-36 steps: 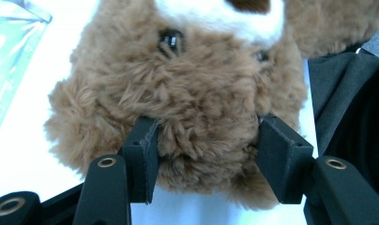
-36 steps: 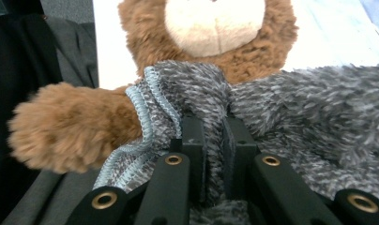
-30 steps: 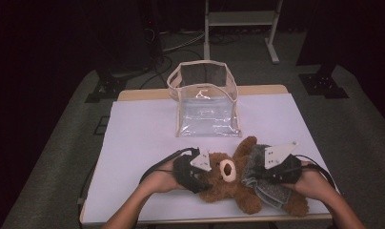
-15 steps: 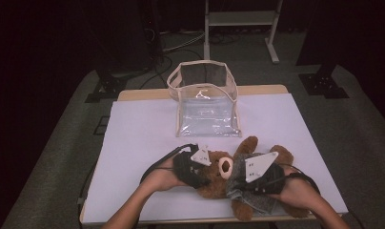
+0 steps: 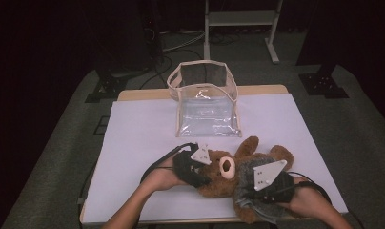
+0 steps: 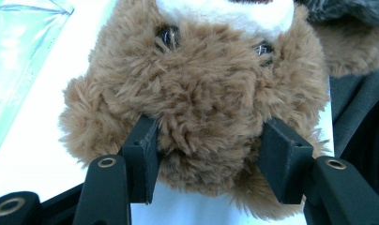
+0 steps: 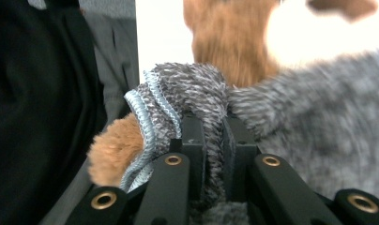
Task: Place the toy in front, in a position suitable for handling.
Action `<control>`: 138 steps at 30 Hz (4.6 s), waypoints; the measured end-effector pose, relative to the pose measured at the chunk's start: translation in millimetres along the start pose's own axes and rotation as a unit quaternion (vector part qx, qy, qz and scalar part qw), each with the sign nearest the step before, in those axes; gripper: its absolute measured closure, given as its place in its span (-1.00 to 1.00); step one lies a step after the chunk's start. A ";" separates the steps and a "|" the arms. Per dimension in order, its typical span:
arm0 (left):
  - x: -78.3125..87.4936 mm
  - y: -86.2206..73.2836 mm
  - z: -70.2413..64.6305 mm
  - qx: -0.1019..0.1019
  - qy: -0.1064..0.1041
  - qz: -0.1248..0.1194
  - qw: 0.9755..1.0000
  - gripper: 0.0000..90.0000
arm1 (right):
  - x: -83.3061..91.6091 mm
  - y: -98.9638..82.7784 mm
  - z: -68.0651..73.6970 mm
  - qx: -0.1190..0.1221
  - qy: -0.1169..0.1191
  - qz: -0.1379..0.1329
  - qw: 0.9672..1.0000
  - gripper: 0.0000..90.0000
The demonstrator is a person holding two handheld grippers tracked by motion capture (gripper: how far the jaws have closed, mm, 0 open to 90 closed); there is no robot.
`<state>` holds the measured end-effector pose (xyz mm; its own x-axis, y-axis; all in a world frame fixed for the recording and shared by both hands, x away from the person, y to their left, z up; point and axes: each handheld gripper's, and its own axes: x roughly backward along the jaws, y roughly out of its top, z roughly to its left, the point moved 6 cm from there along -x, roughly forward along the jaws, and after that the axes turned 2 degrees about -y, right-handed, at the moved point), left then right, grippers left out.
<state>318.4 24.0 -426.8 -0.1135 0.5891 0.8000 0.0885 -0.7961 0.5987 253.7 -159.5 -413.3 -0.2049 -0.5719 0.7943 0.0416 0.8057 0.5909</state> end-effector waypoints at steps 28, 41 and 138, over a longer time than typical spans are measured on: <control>1.2 -0.3 -10.8 -0.020 -0.013 -0.009 1.000 -0.03 | -8.1 -2.3 -10.5 0.012 -0.009 0.012 1.000 0.79; -1.7 0.1 -14.6 -0.032 -0.011 0.004 0.999 -0.03 | 3.0 43.2 -22.9 0.036 -0.025 -0.037 0.998 0.79; -0.2 22.7 -26.2 -0.079 -0.048 0.006 0.996 0.04 | 32.7 -20.6 -83.0 -0.091 -0.042 -0.046 0.994 0.78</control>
<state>294.5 2.1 -414.4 -0.0176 0.5833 0.8121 -0.0680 -0.8110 0.5811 327.2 -207.6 -387.7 -0.2975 -0.6209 0.7253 0.1935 0.7047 0.6826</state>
